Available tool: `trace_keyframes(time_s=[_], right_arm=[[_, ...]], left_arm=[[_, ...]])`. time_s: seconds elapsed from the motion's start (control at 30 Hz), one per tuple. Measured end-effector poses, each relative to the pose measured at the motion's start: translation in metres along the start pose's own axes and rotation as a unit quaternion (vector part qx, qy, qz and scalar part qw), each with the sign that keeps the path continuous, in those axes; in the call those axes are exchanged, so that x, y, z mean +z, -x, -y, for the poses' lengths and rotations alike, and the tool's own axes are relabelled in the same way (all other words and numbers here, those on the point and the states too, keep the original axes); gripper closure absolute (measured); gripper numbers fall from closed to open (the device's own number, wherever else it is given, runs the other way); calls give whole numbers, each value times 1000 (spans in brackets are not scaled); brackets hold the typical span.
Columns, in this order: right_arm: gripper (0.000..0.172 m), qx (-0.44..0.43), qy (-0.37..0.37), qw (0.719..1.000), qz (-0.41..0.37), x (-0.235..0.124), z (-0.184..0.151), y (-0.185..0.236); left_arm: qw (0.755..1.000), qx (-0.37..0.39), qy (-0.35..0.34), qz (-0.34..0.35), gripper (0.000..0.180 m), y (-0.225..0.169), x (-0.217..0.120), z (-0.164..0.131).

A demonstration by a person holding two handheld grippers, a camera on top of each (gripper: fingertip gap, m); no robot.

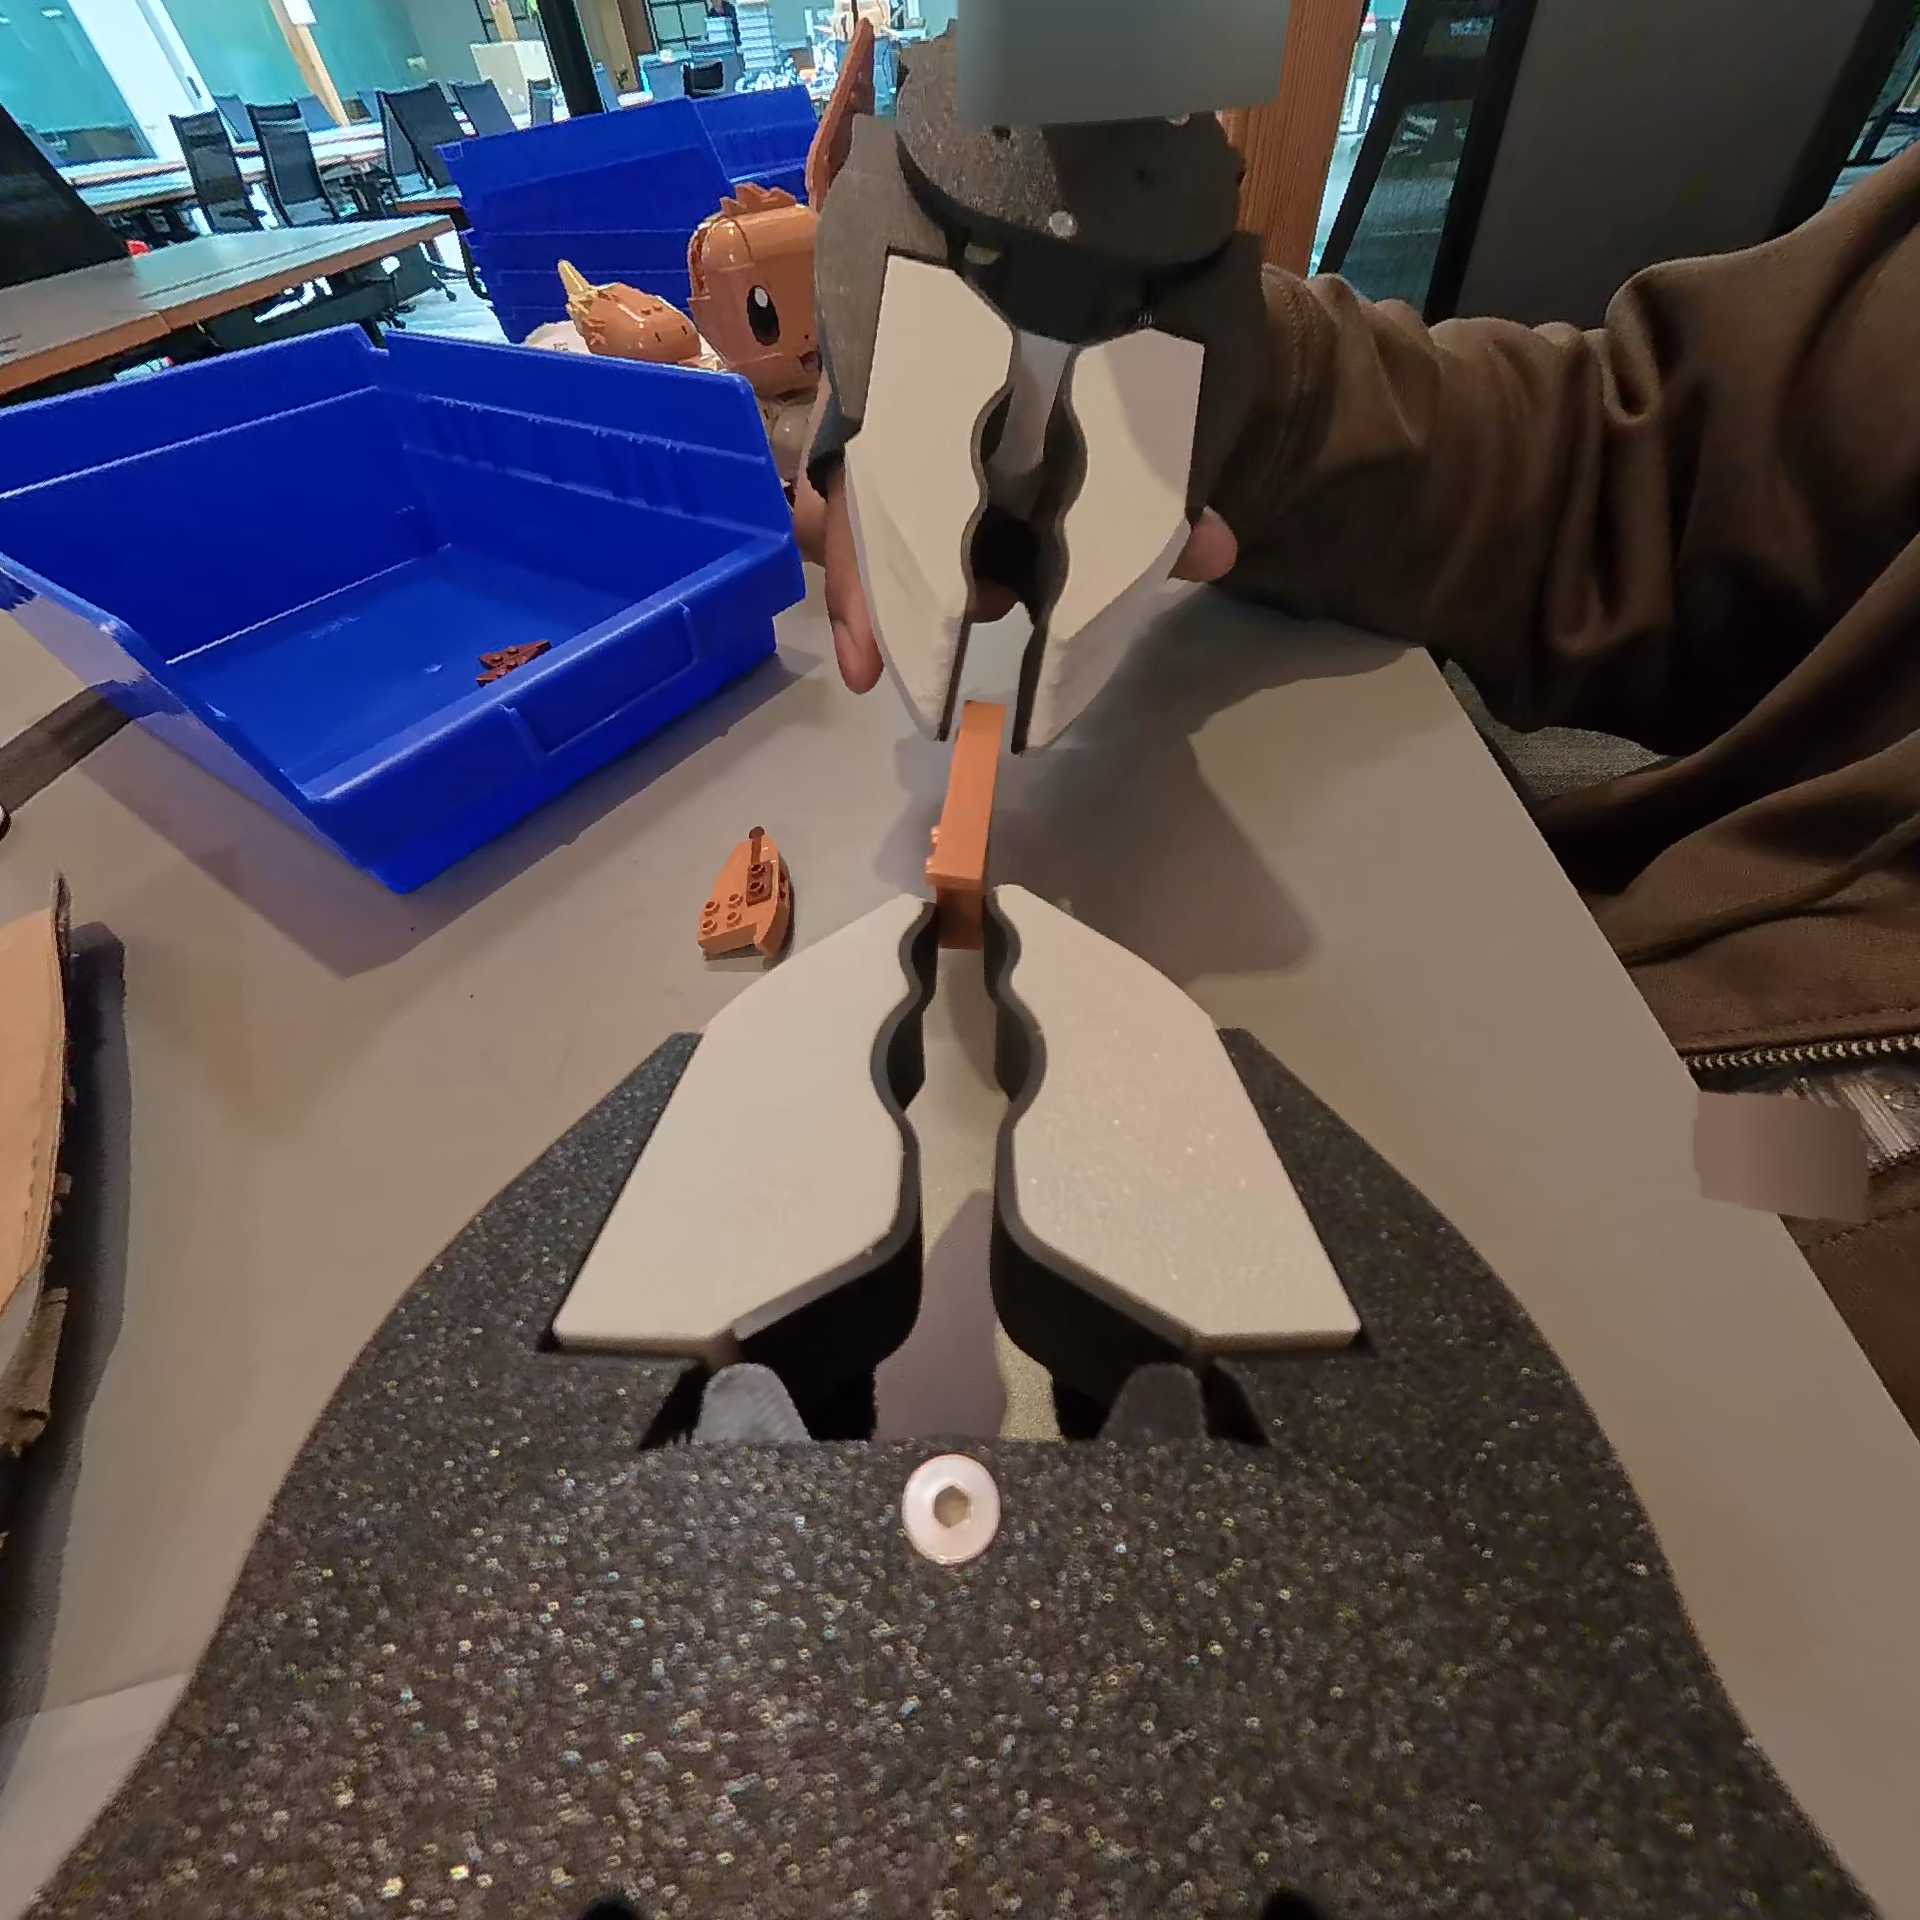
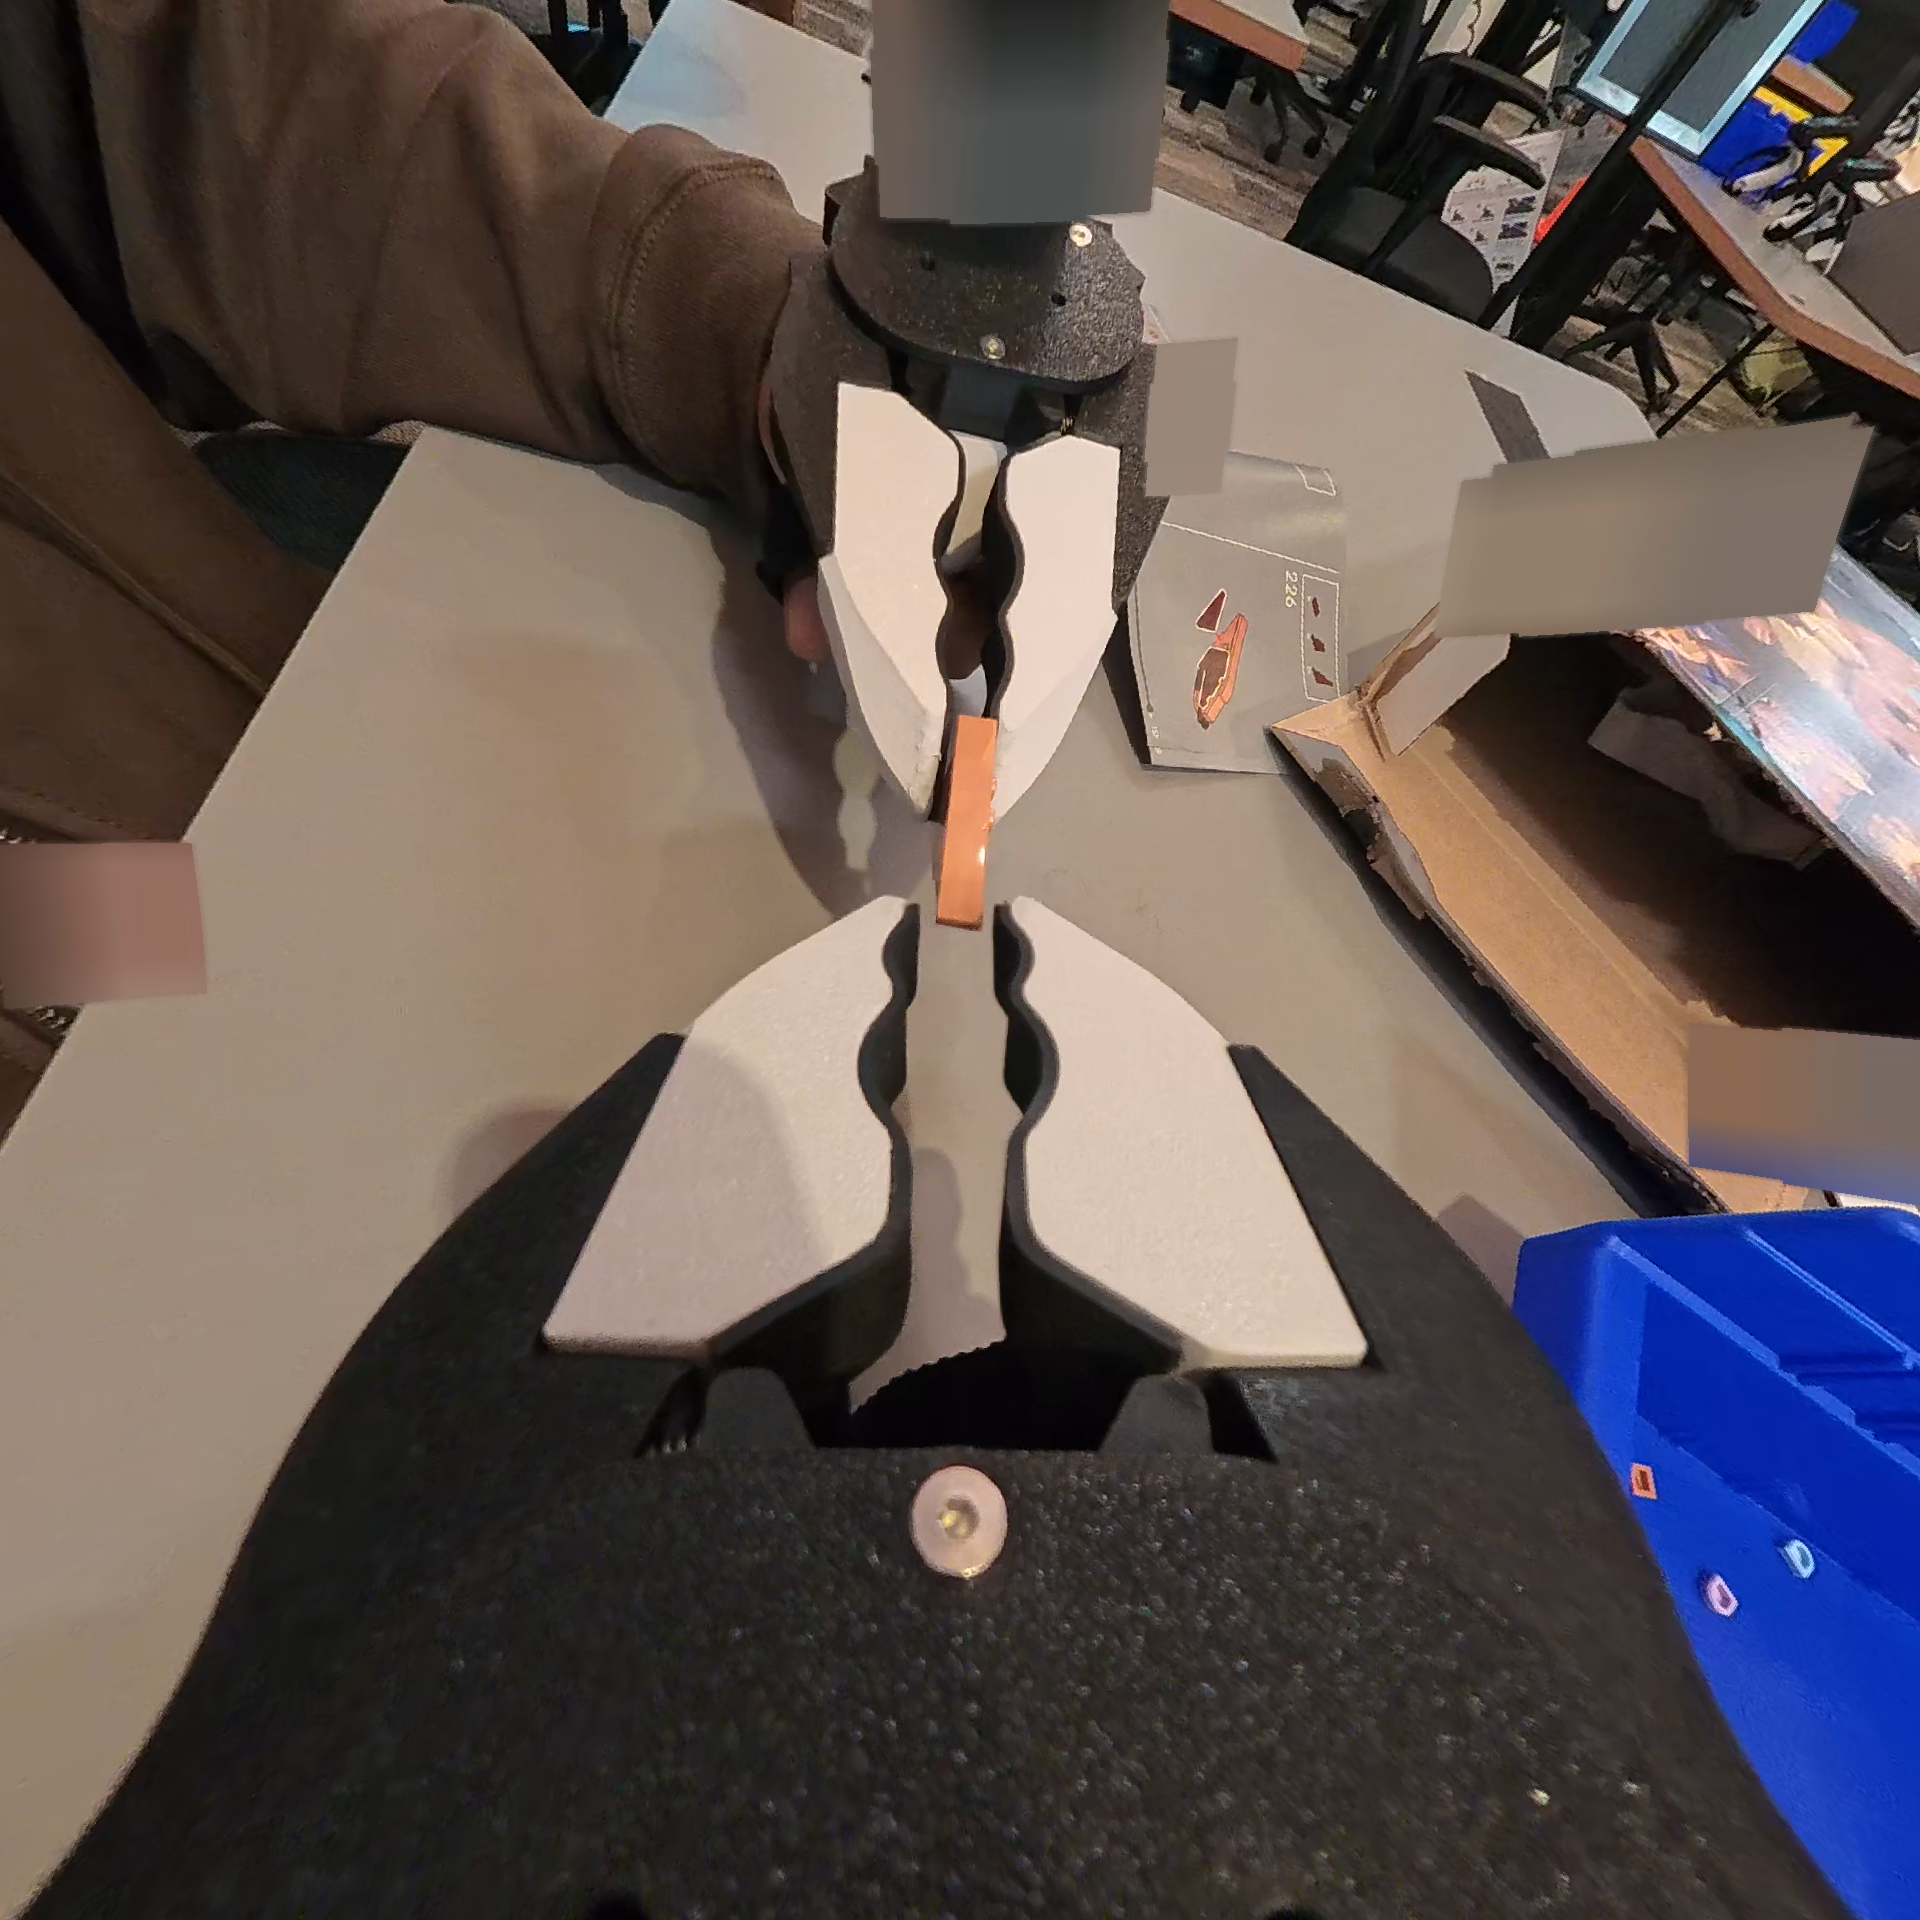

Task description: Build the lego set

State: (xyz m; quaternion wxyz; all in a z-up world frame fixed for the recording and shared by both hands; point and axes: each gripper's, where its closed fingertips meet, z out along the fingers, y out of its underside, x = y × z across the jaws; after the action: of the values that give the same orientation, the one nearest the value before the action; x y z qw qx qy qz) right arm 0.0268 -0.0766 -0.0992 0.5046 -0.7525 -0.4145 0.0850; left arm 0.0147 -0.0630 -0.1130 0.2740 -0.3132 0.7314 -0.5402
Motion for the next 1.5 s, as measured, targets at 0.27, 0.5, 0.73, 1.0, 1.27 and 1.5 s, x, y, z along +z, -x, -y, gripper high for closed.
trace_keyframes(time_s=[0.27, 0.5, 0.73, 1.0, 1.27, 1.5], right_arm=[[133, -146, 14, 985, -89, -9, 0, -12], [129, -409, 59, 881, -229, -5, 0, -22], [132, -466, 35, 846, -257, 6, 15, -14], [148, -485, 37, 833, -264, 14, 16, -12], [159, -484, 40, 833, -265, 15, 15, -13], [159, -484, 40, 834, -264, 15, 15, -13]], left_arm=[[1000, -17, -8, -4, 173, 2, -3, 3], [999, -43, -23, -15, 173, 2, -8, 8], [998, -47, -17, -24, 173, -1, -6, 6], [998, -51, -19, -38, 173, -5, -5, 7], [997, -59, -26, -44, 173, -6, -6, 8], [996, -65, -28, -49, 173, -7, -6, 8]])
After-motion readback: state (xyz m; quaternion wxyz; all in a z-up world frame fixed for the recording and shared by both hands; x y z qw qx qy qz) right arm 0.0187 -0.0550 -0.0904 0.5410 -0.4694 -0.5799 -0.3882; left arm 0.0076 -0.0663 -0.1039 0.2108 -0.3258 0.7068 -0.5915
